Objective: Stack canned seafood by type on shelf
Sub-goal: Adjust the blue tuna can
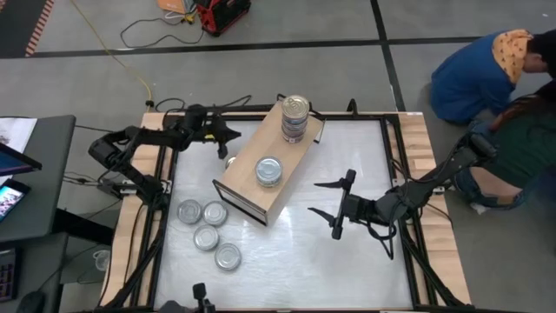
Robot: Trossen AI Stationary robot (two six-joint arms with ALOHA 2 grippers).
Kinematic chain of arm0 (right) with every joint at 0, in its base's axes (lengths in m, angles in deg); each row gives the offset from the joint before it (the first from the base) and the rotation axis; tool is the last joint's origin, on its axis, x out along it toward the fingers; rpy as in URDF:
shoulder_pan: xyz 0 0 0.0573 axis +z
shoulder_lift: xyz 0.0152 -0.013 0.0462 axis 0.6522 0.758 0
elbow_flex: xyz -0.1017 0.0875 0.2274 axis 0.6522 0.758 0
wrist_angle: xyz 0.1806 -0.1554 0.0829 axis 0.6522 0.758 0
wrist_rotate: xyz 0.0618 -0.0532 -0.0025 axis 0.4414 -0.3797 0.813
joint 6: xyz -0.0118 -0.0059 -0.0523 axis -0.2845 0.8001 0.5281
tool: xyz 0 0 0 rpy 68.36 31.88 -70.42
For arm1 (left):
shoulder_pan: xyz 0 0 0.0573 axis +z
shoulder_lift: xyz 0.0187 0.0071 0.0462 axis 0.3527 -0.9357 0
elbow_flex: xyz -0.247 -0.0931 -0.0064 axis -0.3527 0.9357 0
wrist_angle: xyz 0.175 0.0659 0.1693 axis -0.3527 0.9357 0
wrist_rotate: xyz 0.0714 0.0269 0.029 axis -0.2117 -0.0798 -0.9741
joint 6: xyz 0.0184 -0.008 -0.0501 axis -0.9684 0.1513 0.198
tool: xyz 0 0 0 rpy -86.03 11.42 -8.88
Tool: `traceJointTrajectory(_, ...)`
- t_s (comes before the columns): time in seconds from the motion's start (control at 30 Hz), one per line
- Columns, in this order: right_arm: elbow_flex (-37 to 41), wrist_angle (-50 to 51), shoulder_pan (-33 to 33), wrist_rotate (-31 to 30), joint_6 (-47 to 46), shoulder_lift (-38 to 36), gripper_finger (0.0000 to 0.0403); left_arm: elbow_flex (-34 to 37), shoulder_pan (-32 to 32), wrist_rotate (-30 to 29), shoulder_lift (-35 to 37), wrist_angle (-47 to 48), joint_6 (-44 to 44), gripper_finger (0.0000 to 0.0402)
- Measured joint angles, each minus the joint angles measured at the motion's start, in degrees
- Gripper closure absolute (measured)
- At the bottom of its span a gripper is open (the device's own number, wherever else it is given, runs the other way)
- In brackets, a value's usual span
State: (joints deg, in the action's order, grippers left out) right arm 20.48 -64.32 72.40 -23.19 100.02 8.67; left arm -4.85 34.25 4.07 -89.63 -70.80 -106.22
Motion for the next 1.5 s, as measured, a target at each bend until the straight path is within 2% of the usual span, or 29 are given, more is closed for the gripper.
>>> traceJointTrajectory(0.17, 0.0, 0.01, -0.01, 0.18, -0.3, 0.02, 0.0075, 0.0, 0.43, -2.98, 0.0, -1.48, 2.63, 0.0401)
traceJointTrajectory(0.3, 0.0, -0.01, 0.1, 0.2, -0.33, 0.02, 0.0075, -0.02, -0.66, -7.88, 0.02, -0.09, 8.32, 0.0401)
traceJointTrajectory(0.43, 0.0, -0.28, 0.03, 0.21, -0.24, 0.02, 0.0075, -0.75, -1.54, -18.04, 0.0, 4.34, 10.5, 0.0401)
traceJointTrajectory(0.57, 0.0, -3.02, 0.05, 0.25, 1.94, 0.02, 0.0075, -3.35, -3.73, -22.39, 0.0, 9.6, 12.8, 0.0401)
traceJointTrajectory(0.83, 0.01, -3.38, -0.35, 0.32, 3.17, 0.18, 0.0075, -5.86, -10.1, -43.49, 0.0, 12.27, 15.25, 0.0401)
traceJointTrajectory(1.0, 0.02, -3.46, -0.34, 0.36, 3.17, 0.24, 0.0075, -5.84, -9.5, -41.67, -0.16, 14.87, 19.85, 0.0401)
traceJointTrajectory(1.2, 0.02, -4.07, -0.34, 0.36, 3.15, 0.24, 0.0075, -5.84, -10.09, -38.07, -5.75, 13.62, 22.89, 0.0401)
traceJointTrajectory(1.5, 0.02, -3.7, -0.16, 0.38, 2.63, 0.24, 0.0075, -5.73, -10.67, -42.25, -8.69, 6.02, 25.57, 0.0402)
